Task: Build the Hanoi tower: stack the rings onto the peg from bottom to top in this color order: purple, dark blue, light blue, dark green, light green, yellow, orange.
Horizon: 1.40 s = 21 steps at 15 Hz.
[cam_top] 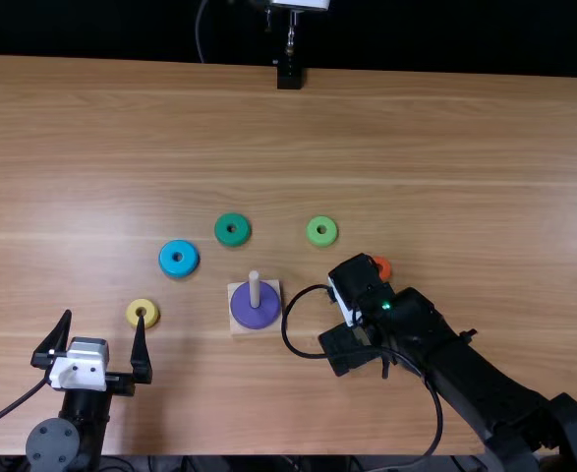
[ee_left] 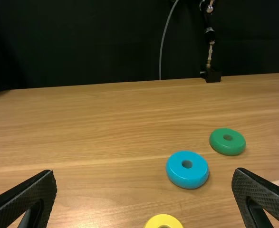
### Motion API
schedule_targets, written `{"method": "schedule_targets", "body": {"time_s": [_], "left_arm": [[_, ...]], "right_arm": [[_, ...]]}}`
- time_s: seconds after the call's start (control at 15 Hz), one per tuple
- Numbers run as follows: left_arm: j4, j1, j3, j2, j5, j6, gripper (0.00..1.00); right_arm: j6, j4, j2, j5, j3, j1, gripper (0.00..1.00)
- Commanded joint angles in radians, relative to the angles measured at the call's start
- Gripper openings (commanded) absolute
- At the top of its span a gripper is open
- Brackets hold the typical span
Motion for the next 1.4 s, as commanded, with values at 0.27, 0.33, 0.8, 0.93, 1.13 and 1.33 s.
{"method": "schedule_targets", "body": {"time_s": [0.27,0.33,0.8,0.93,1.13,1.33], "left_arm": [[-0.011,0.003,-0.020,-0.012,0.005,0.013,1.00],[-0.011,0.003,-0.020,-0.012,0.005,0.013,1.00],[-0.011,0.003,-0.020,-0.012,0.005,0.013,1.00],[-0.011,0.003,-0.020,-0.012,0.005,0.013,1.00],[-0.011,0.003,-0.020,-0.012,0.005,0.013,1.00],[-0.011,0.003,-0.020,-0.012,0.005,0.013,1.00]], "right_arm": [[-0.010,-0.048,0.020,0.007,-0.004,0.013,0.00],[-0.010,-0.048,0.020,0.007,-0.004,0.012,0.00],[-0.008,-0.048,-0.020,0.000,0.074,0.010,0.00],[-0.001,-0.057,-0.051,0.000,0.117,0.010,0.00],[-0.004,-0.170,-0.069,0.000,0.219,0.012,0.00],[-0.010,-0.274,-0.067,0.000,0.354,0.016,0.00]]}}
